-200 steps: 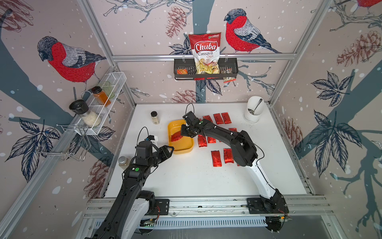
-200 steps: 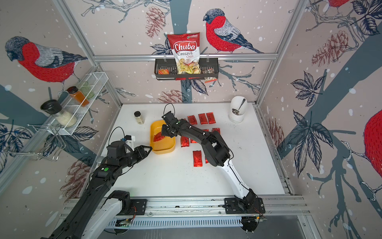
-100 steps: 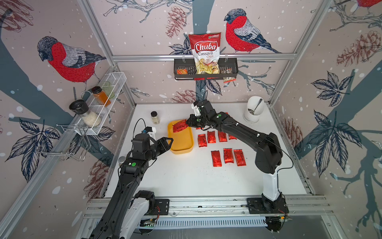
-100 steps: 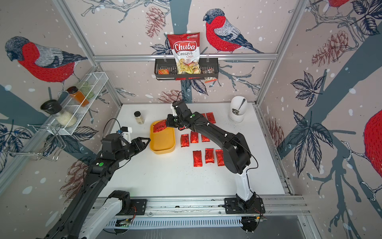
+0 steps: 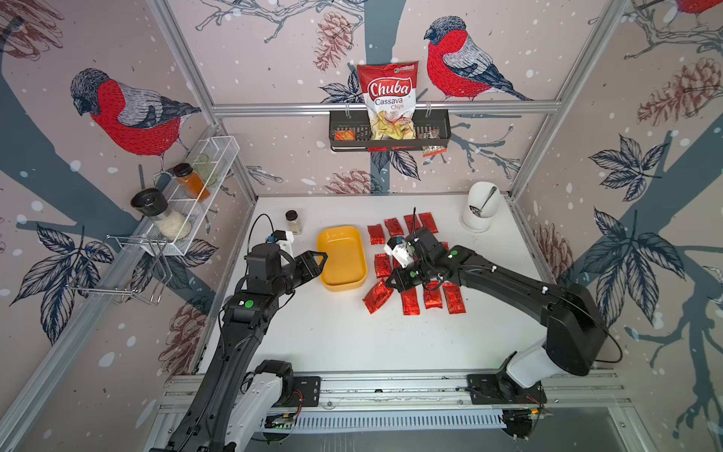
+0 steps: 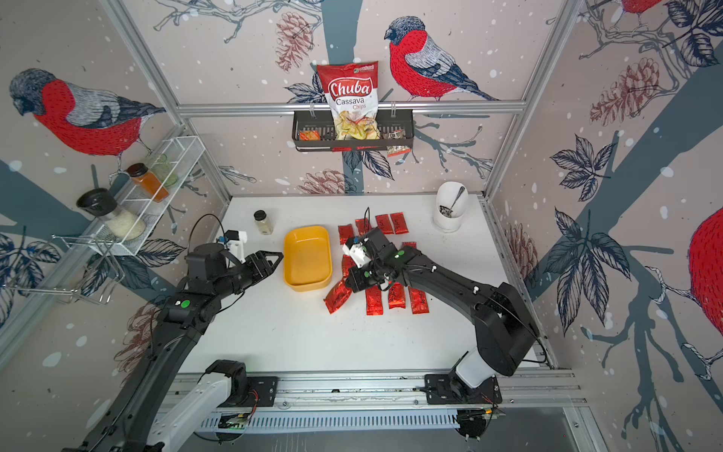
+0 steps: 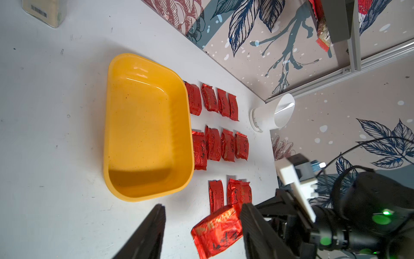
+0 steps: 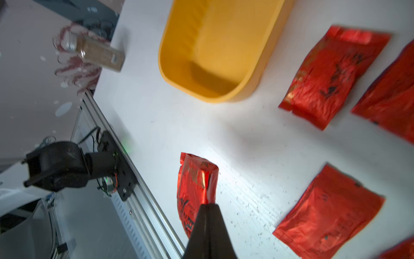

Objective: Take the tea bags out of the storage box
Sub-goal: Place the tea bag at the center of the board.

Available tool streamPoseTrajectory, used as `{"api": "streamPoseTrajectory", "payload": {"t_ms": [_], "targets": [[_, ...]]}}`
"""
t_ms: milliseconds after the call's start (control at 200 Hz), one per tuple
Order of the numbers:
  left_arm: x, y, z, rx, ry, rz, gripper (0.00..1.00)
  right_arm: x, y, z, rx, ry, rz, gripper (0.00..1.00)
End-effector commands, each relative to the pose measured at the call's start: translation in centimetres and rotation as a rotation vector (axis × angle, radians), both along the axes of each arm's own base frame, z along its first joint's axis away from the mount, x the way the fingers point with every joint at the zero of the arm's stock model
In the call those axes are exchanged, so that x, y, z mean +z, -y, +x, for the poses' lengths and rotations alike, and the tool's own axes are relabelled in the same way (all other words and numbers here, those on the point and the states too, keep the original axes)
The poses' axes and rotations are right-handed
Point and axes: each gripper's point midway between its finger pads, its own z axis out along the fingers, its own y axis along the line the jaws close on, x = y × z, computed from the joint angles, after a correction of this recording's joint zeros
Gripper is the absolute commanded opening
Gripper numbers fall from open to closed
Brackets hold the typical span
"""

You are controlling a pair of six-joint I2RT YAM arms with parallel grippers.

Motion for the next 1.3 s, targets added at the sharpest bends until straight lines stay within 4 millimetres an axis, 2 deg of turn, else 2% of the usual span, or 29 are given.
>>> {"api": "streamPoseTrajectory", "payload": {"t_ms": [0, 90, 215, 415, 475, 530, 570, 665, 720, 805, 936, 1081, 1166, 1296], "targets": [[0.3, 0.5, -0.3, -0.030, 0.005, -0.015, 0.59, -2.3, -0.4, -2.0, 0.096, -0.022, -0.001, 0.00], [0.2, 0.6, -0.7, -0.036, 0.006, -0.024, 0.59, -4.8, -0.4, -2.5, 0.118, -0.050, -0.049, 0.00], [-0.3, 0.6, -1.1, -0.041, 0.002, -0.029, 0.59, -7.3, -0.4, -2.0, 0.114, -0.068, -0.111, 0.00], [-1.4, 0.9, -1.5, -0.055, -0.013, -0.045, 0.59, -9.6, 0.1, 0.6, 0.059, -0.038, -0.235, 0.00], [-1.7, 1.0, -1.5, -0.057, -0.018, -0.049, 0.59, -10.2, 0.5, 1.6, 0.023, -0.023, -0.275, 0.09], [-2.0, 1.0, -1.5, -0.058, -0.023, -0.050, 0.59, -10.3, 0.5, 2.5, -0.012, -0.005, -0.294, 0.29], [-2.1, 0.9, -1.5, -0.056, -0.026, -0.048, 0.59, -10.2, 0.5, 2.9, -0.032, 0.011, -0.301, 0.38], [-2.3, 0.8, -1.4, -0.050, -0.025, -0.040, 0.59, -9.0, 0.3, 3.8, -0.090, 0.062, -0.299, 0.51], [-2.1, 0.7, -1.4, -0.043, -0.022, -0.038, 0.59, -8.1, 0.2, 4.2, -0.125, 0.101, -0.303, 0.54], [-1.5, 0.3, -1.4, -0.023, -0.006, -0.025, 0.59, -6.5, -0.6, 3.7, -0.151, 0.169, -0.304, 0.54], [0.2, -0.6, -1.5, 0.027, 0.036, -0.002, 0.59, -5.2, -4.4, 0.4, -0.114, 0.260, -0.301, 0.53], [2.5, -1.8, -2.0, 0.093, 0.092, 0.016, 0.60, -5.6, -8.9, -2.7, -0.100, 0.303, -0.263, 0.40], [3.3, -2.2, -2.4, 0.115, 0.113, 0.021, 0.61, -6.5, -10.3, -2.7, -0.131, 0.324, -0.283, 0.29], [3.6, -2.3, -2.7, 0.117, 0.116, 0.020, 0.62, -8.1, -11.3, -1.4, -0.193, 0.333, -0.306, 0.15]]}}
